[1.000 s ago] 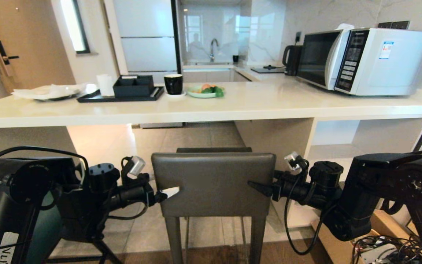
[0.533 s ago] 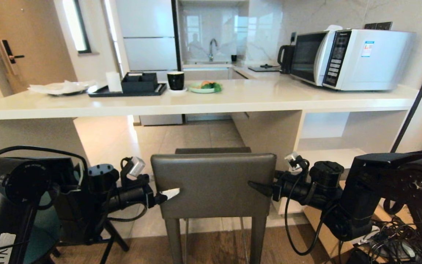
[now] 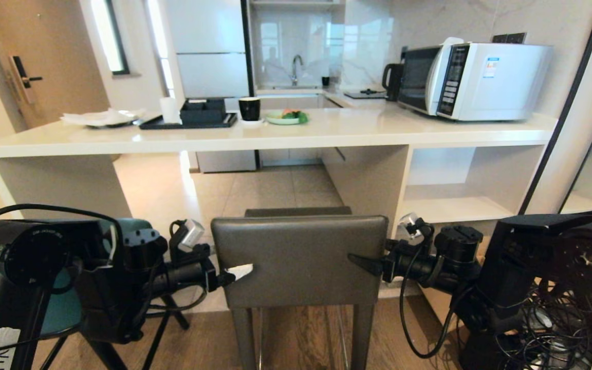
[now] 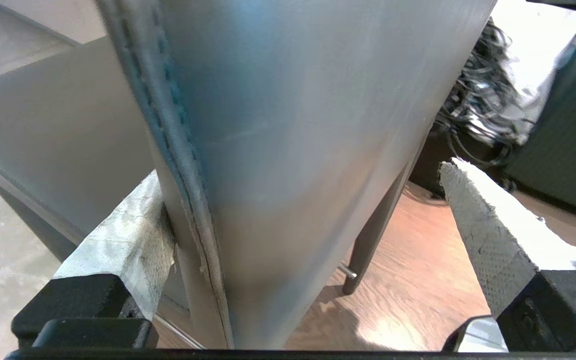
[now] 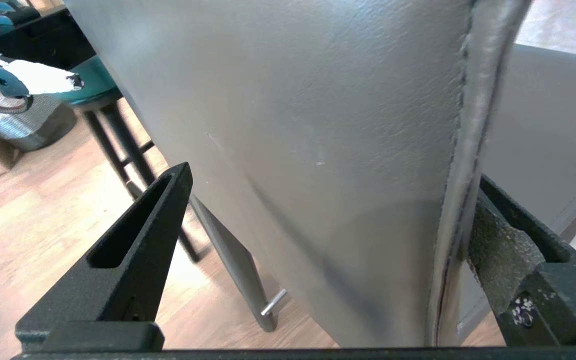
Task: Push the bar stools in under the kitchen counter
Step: Pull the gray chair out from under the dining table
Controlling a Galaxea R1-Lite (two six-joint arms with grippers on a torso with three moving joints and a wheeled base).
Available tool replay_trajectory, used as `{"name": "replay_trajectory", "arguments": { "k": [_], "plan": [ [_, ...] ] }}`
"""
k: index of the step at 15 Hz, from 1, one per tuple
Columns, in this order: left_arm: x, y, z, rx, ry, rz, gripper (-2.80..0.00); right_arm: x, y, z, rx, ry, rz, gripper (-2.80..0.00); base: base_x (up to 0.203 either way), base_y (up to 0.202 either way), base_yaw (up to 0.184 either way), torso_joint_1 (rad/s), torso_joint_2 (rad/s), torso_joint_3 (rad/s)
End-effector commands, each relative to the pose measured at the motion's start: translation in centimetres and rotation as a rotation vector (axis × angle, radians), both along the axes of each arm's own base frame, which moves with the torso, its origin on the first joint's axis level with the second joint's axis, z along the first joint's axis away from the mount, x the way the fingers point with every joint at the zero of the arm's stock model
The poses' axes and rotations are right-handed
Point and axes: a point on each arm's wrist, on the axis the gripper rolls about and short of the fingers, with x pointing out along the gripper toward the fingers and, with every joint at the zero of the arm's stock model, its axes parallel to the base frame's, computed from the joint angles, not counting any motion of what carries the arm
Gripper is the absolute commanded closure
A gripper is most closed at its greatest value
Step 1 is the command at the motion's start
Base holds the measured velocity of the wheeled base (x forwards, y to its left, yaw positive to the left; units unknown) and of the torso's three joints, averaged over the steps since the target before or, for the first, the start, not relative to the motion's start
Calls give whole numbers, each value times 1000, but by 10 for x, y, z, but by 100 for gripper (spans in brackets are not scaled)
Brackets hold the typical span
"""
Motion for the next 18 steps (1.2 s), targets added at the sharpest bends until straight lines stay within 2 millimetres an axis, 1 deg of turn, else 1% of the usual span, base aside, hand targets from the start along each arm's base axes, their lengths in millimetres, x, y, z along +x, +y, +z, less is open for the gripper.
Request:
{"name": "replay_trajectory", "arguments": {
  "k": [1, 5, 7, 9, 10, 11, 14, 16, 18],
  "plan": [
    [-1, -1, 3, -2, -13, -8, -280, 0, 0, 2, 4, -12, 4, -280, -119, 0, 1, -2, 5, 1],
    [0, -2, 3, -2, -14, -7, -280, -3, -1, 3, 2, -8, 5, -280, 0, 0, 0, 0, 0, 0],
    [-3, -2, 4, -2, -9, -10, -280, -9, 0, 6, -2, 0, 12, -280, 0, 0, 0, 0, 0, 0],
    [-5, -1, 6, -2, -9, -7, -280, -13, -1, 1, -10, 24, 6, -280, 0, 0, 0, 0, 0, 0],
    [-4, 4, 6, -1, -9, 11, -280, -12, -7, 0, -11, 30, -13, -280, 0, 0, 0, 0, 0, 0],
    [-5, 11, 5, 2, -2, 40, -280, -13, -19, 0, -12, 40, -39, -280, 0, 0, 0, 0, 0, 0],
    [-22, 36, 1, 19, 57, 106, -280, -12, -54, 6, -6, 45, -111, -280, 0, 0, 0, 0, 0, 0],
    [-33, 52, 5, 23, 72, 147, -280, -17, -75, 11, 0, 52, -140, -280, 0, 0, 0, 0, 0, 0],
    [-45, 61, 14, 23, 79, 176, -280, -26, -86, 15, 1, 66, -145, -280, 0, 0, 0, 0, 0, 0]
  ]
}}
